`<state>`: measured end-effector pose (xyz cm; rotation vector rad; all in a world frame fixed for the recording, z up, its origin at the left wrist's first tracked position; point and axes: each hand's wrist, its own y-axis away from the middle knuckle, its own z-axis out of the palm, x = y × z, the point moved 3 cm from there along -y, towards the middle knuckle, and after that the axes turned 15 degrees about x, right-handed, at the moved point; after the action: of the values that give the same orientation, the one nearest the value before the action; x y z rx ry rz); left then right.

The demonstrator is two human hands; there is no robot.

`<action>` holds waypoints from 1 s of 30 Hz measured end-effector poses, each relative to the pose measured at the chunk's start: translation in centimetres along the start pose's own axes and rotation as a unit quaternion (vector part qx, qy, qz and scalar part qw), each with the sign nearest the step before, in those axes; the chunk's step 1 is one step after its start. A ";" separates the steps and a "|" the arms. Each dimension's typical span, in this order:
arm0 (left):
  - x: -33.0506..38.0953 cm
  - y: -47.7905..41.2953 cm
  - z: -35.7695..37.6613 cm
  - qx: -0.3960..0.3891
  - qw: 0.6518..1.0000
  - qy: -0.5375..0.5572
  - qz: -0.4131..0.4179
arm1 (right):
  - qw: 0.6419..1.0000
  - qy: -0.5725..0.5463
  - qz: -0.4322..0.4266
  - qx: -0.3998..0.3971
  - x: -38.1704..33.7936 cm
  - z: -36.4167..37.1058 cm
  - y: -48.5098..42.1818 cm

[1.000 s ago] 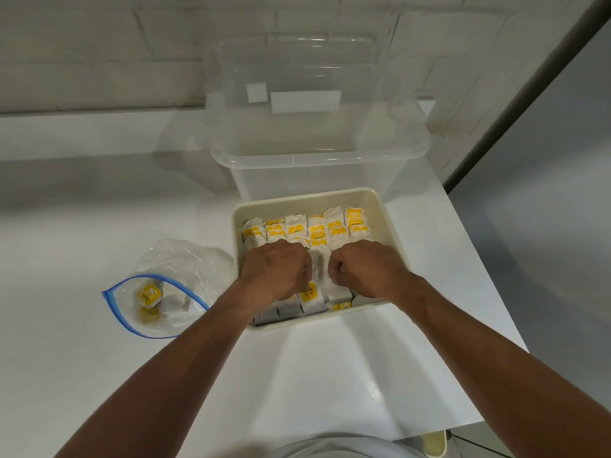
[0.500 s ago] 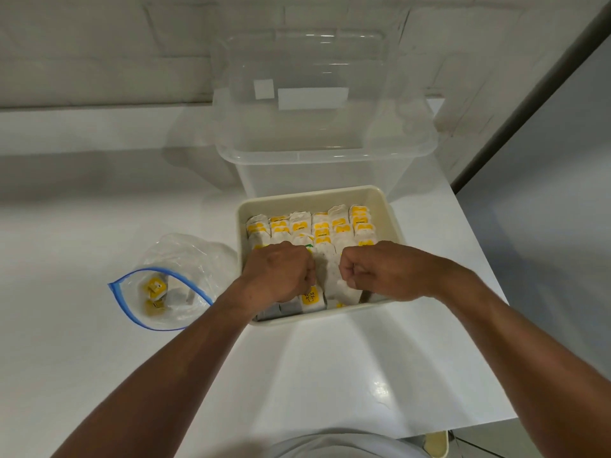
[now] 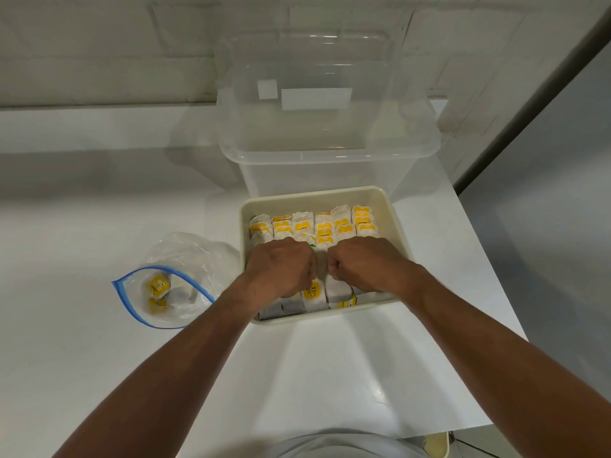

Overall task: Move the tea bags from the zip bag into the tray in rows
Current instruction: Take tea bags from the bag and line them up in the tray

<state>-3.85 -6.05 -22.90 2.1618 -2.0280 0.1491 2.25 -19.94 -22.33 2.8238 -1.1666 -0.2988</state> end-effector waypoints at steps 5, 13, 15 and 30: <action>0.1 0.0 -0.2 0.001 1.000 0.010 -0.001 | 1.000 -0.006 0.006 -0.006 0.3 0.0 0.2; 0.2 0.0 -0.5 0.019 1.000 -0.003 0.006 | 0.994 -0.104 0.009 -0.039 0.4 -0.7 1.1; 0.2 0.0 -0.5 0.016 1.000 -0.003 0.016 | 0.983 -0.142 -0.007 -0.113 0.2 -1.4 2.0; 0.0 -0.1 -0.2 0.025 1.000 -0.006 -0.001 | 0.999 -0.028 -0.012 -0.034 0.0 0.0 0.2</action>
<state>-3.78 -6.01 -22.70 2.1999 -2.0502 0.1887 2.05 -20.07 -22.26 2.7896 -1.1128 -0.4121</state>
